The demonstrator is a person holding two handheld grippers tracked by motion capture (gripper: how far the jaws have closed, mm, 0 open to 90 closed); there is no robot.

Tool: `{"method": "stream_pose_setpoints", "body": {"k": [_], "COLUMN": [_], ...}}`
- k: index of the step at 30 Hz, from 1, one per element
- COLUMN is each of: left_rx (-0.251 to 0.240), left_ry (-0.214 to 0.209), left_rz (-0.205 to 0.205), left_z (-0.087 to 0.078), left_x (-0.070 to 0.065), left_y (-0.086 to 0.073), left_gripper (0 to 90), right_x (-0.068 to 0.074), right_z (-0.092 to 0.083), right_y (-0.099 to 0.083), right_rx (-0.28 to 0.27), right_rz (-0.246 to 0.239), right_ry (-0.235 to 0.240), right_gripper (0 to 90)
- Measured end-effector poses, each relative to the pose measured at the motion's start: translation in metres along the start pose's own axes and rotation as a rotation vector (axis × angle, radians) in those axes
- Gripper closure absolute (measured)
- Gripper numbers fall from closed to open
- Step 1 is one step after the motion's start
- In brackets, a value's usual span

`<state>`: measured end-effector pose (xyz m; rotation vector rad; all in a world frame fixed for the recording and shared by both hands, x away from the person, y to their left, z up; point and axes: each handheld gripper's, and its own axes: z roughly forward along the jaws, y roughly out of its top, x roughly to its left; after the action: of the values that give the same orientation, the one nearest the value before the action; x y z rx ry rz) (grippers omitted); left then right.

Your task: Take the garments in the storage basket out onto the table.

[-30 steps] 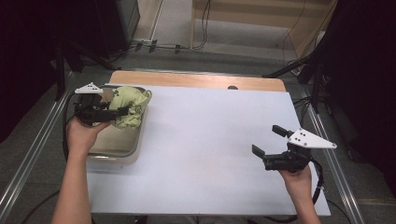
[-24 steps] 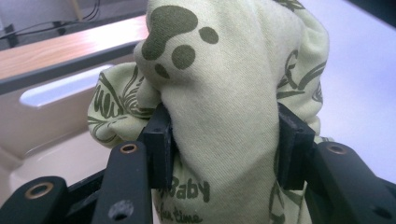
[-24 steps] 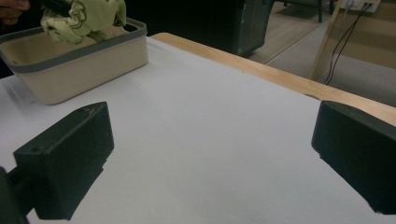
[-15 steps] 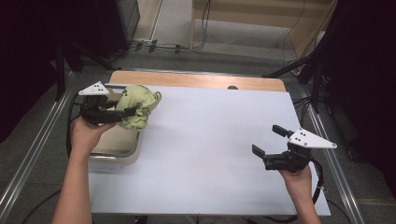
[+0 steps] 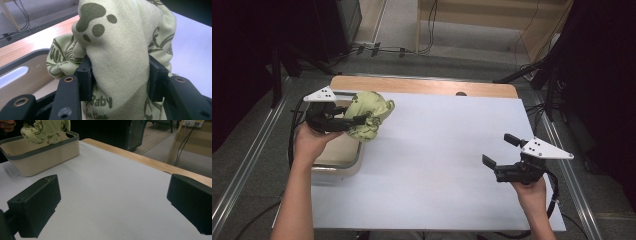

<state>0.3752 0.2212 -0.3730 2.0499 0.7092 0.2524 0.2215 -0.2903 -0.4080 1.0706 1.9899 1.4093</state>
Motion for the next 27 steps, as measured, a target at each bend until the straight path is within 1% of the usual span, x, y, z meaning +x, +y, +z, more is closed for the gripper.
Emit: {"method": "stream_pose_setpoints", "body": {"k": [5, 7, 10, 12, 15, 19, 27], "left_rx": [0.011, 0.014, 0.009, 0.011, 0.020, 0.029, 0.026], "left_ry": [-0.011, -0.012, -0.031, -0.036, -0.044, -0.051, -0.071], "left_rz": [0.034, 0.039, 0.053, 0.059, 0.081, 0.109, 0.132], "left_z": [0.005, 0.006, 0.009, 0.012, 0.017, 0.025, 0.039], "left_x": [-0.007, -0.008, -0.013, -0.016, -0.023, -0.032, -0.044], "left_y": [0.006, 0.007, 0.012, 0.015, 0.021, 0.029, 0.040], "left_gripper": [50.8, 50.9, 50.8, 50.8, 50.8, 50.7, 50.7], "right_x": [-0.001, 0.000, 0.000, -0.001, -0.001, -0.001, -0.002], "right_z": [0.000, 0.000, -0.001, 0.000, 0.000, -0.001, -0.005], "right_y": [0.000, 0.000, 0.000, 0.000, 0.000, 0.001, 0.002], "right_rx": [-0.001, 0.000, -0.003, -0.002, -0.001, -0.002, -0.018], "right_rz": [-0.003, 0.000, 0.003, 0.004, 0.000, 0.003, 0.007], "right_ry": [0.004, 0.002, 0.004, 0.005, 0.016, 0.016, 0.023], "right_gripper": [0.0, 0.0, 0.0, 0.0, 0.0, 0.0, 0.0]}}
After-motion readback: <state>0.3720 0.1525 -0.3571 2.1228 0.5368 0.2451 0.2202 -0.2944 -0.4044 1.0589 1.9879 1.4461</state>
